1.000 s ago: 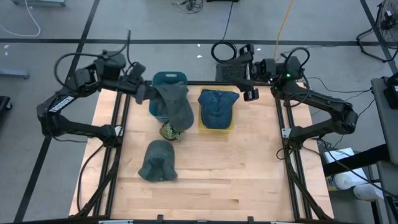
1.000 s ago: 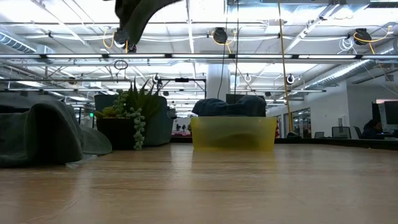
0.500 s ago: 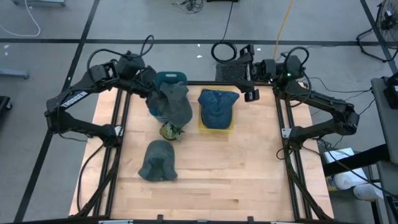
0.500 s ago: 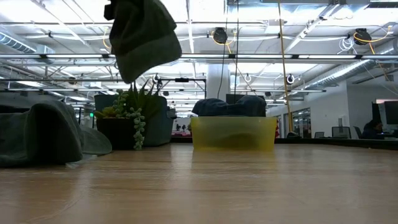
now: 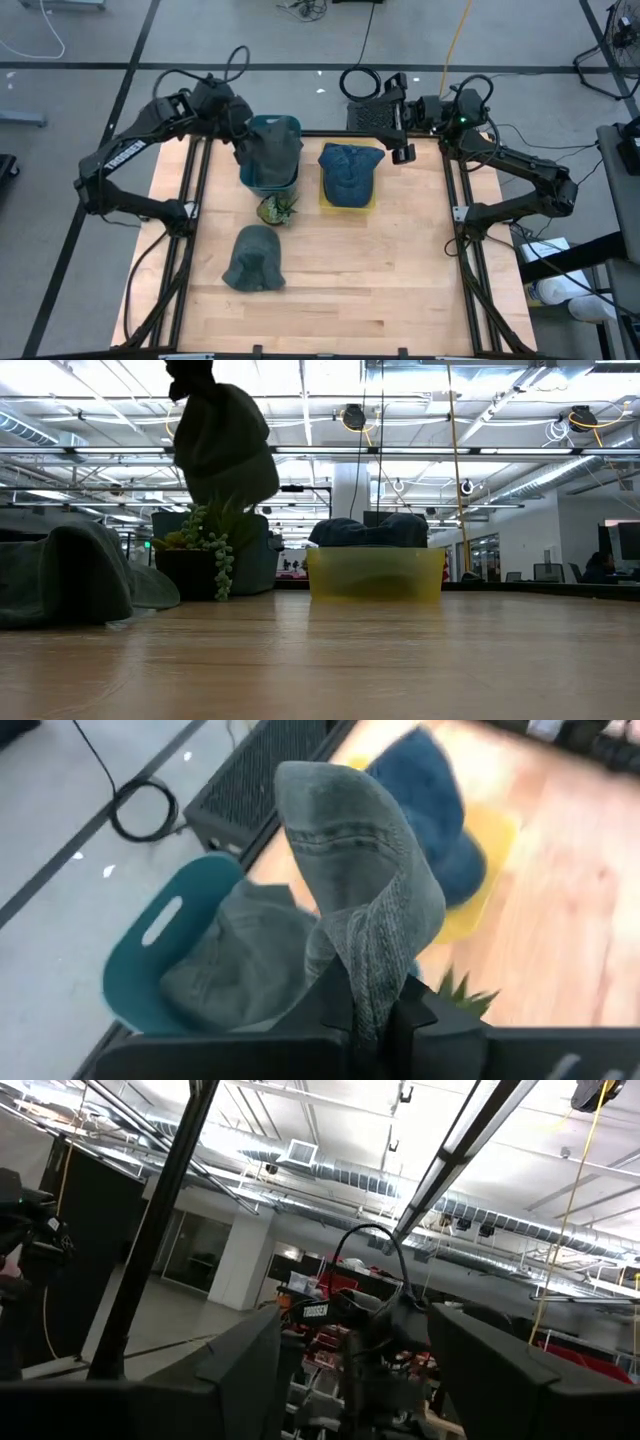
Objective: Pick & Place hat
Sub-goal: Put the bottom black cap into the blue bin
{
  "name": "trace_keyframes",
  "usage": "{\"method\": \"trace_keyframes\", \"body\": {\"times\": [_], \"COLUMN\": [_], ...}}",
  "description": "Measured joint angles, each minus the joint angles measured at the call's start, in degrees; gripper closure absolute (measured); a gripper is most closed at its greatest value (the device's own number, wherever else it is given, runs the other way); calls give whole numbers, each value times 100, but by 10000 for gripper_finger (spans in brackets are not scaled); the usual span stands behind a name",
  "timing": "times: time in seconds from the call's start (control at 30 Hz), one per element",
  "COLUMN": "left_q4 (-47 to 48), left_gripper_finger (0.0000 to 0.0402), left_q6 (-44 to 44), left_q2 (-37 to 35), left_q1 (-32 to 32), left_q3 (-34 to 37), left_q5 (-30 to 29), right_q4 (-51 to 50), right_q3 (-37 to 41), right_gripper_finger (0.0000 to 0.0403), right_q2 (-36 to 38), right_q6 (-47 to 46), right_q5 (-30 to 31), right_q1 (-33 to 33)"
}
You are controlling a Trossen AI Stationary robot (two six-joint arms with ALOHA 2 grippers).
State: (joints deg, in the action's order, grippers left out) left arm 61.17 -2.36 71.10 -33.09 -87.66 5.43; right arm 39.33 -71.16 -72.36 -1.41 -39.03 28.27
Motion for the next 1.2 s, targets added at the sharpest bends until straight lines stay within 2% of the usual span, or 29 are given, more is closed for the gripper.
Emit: {"method": "trace_keyframes", "body": {"times": [0.27, 0.5, 0.7, 0.87, 1.2], "left_q4": [702, 585, 598, 563, 269], "left_gripper_finger": [389, 389, 389, 389, 389], "left_q6": [-186, -204, -528, -1233, -2143], "left_q2": [532, 844, 1226, 1529, 2198], "left_q1": [-43, -43, -43, -43, 29], "left_q3": [0, 0, 0, 0, 0], "left_q5": [13, 30, -323, -829, -897], "right_q4": [-2, -83, -161, -256, -689], "right_q3": [0, 0, 0, 0, 0], "right_gripper_finger": [161, 161, 161, 161, 161], "right_q2": [0, 0, 0, 0, 0], "right_q6": [37, 72, 67, 69, 370], "right_q5": [11, 24, 24, 24, 27], "right_q1": [0, 2, 2, 2, 2]}}
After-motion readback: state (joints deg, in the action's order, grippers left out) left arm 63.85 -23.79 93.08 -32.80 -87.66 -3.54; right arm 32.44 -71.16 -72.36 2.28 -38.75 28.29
